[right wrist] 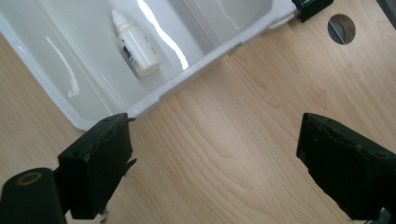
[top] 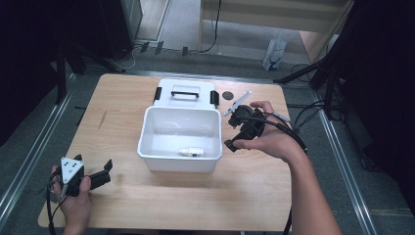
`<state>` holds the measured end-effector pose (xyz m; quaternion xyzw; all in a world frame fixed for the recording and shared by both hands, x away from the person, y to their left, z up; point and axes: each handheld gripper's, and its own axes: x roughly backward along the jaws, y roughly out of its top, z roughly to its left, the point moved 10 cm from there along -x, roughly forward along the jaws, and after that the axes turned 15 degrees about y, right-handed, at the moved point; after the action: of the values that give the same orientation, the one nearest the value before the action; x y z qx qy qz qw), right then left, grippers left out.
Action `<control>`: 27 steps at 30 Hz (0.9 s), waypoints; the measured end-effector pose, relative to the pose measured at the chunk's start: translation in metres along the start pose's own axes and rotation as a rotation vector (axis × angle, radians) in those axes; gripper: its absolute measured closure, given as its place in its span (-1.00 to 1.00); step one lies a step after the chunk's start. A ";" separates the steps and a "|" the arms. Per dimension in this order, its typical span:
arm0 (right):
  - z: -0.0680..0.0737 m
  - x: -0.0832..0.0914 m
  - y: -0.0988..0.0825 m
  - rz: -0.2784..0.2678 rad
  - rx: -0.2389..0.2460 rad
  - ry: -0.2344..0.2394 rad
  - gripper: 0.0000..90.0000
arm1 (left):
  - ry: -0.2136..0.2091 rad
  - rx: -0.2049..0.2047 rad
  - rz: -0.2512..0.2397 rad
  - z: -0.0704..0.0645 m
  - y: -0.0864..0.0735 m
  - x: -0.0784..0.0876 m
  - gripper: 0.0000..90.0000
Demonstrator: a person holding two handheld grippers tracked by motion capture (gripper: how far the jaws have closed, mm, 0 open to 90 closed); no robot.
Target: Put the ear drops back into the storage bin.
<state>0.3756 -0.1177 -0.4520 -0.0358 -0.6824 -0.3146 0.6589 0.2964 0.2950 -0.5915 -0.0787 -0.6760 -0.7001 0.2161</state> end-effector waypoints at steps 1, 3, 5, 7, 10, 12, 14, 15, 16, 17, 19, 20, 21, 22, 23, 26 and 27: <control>-0.002 -0.001 -0.007 0.002 -0.019 -0.008 -0.89 | 0.000 0.000 0.000 0.000 0.000 0.000 -0.99; -0.005 -0.002 -0.013 0.000 -0.038 -0.012 -0.94 | 0.000 -0.002 0.000 0.000 0.000 0.000 -0.99; -0.008 -0.004 -0.022 -0.004 -0.061 -0.019 -0.95 | 0.000 -0.002 0.000 0.000 0.000 0.000 -0.99; -0.010 -0.005 -0.028 -0.011 -0.075 -0.019 -0.96 | -0.001 -0.003 0.000 0.000 0.000 0.000 -0.99; -0.013 -0.007 -0.038 -0.017 -0.091 -0.022 -0.97 | -0.001 -0.003 0.001 0.000 0.000 0.000 -0.99; -0.015 -0.008 -0.045 -0.023 -0.104 -0.024 -0.98 | -0.001 -0.004 0.001 0.000 0.000 0.000 -0.99; -0.019 -0.009 -0.057 -0.035 -0.125 -0.034 -1.00 | 0.000 -0.005 0.001 0.000 0.000 0.000 -0.99; -0.020 -0.009 -0.061 -0.041 -0.134 -0.036 -1.00 | 0.000 -0.006 0.001 0.000 0.000 0.000 -0.99; -0.020 -0.009 -0.061 -0.041 -0.134 -0.036 -1.00 | 0.000 -0.006 0.001 0.000 0.000 0.000 -0.99; -0.023 -0.010 -0.069 -0.053 -0.149 -0.047 -1.00 | 0.001 -0.007 0.001 0.000 0.000 0.000 -0.99; -0.024 -0.011 -0.078 -0.058 -0.162 -0.052 -1.00 | 0.003 -0.012 0.001 0.000 0.000 0.000 -0.99; -0.024 -0.011 -0.078 -0.058 -0.162 -0.052 -1.00 | 0.003 -0.012 0.001 0.000 0.000 0.000 -0.99; -0.027 -0.012 -0.087 -0.069 -0.177 -0.062 -1.00 | 0.003 -0.013 0.001 0.000 0.000 0.000 -0.99; -0.027 -0.012 -0.087 -0.069 -0.177 -0.062 -1.00 | 0.003 -0.013 0.001 0.000 0.000 0.000 -0.99; -0.029 -0.014 -0.095 -0.082 -0.189 -0.068 -1.00 | 0.003 -0.014 0.001 0.000 0.000 0.000 -0.99; -0.032 -0.015 -0.108 -0.105 -0.213 -0.087 -1.00 | 0.005 -0.015 0.000 0.000 0.000 0.000 -0.99; -0.033 -0.016 -0.112 -0.110 -0.213 -0.089 -1.00 | 0.005 -0.016 0.000 0.000 0.000 0.000 -0.99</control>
<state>0.3547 -0.2166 -0.5118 -0.0819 -0.6746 -0.4189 0.6022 0.2961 0.2947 -0.5918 -0.0787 -0.6697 -0.7057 0.2174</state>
